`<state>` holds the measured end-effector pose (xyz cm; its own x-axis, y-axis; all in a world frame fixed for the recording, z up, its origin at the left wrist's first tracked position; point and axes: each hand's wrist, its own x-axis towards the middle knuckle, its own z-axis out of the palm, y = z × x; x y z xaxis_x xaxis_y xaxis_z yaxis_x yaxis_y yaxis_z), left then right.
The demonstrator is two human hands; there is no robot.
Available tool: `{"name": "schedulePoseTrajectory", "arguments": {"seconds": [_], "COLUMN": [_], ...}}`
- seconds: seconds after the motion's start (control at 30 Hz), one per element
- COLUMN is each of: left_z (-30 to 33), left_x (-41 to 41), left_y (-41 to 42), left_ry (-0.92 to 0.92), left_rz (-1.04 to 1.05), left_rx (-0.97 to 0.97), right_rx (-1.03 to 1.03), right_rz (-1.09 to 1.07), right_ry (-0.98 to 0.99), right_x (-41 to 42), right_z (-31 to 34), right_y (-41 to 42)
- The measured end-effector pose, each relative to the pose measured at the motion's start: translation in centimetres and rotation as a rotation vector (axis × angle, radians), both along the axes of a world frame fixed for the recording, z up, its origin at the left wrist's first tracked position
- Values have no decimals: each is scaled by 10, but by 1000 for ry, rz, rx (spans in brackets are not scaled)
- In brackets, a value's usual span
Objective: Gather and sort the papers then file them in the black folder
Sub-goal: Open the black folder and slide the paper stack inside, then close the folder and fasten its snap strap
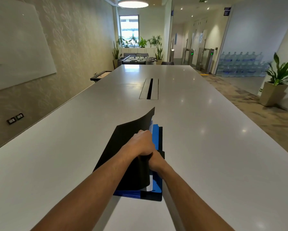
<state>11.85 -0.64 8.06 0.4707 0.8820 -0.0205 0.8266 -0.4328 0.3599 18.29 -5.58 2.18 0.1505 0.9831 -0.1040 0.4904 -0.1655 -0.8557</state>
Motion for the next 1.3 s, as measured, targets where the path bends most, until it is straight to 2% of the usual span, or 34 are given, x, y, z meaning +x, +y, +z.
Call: {"name": "schedulePoseTrajectory", "arguments": {"seconds": [0.1,0.17,0.23,0.4,0.57,0.67,0.83,0.93,1.03,1.1,1.17,1.3], "left_z": [-5,-5,-6,-21,-37,-49,-91,-106,-107,-107,-108,-109], "left_x": [1,2,2,7,11,10,3,-4,-8,-10,-10,-8], "left_y": [2,4,5,7,4,-3,-16,-13,-11,-12,-14,-14], "left_ry": [-9,-30,-53,-31,67,118,8,-148,-390,-460,-418,-252], "left_rz": [-13,-30,-41,-47,-122,-62,27,-35,-61,-59,-69,-104], "left_rx": [-19,-42,-60,-68,53,178,346,324,192,151,193,246], "right_rx": [-88,-108,-27,119,136,229,346,372,385,367,353,410], "right_rz": [54,-8,-125,-479,-545,-608,-496,-373,-315,-298,-278,-288], "right_ry": [-244,-384,-474,-442,-366,-310,-114,-195,-283,-372,-472,-538], "right_x": [11,19,25,47,58,57,54,50,44,41,39,34], "right_z": [3,3,4,-2,-19,-26,-35,-40,-44,-49,-54,-54], "right_y": [5,5,2,-8,-19,-21,-22,-22,-21,-20,-20,-22]}}
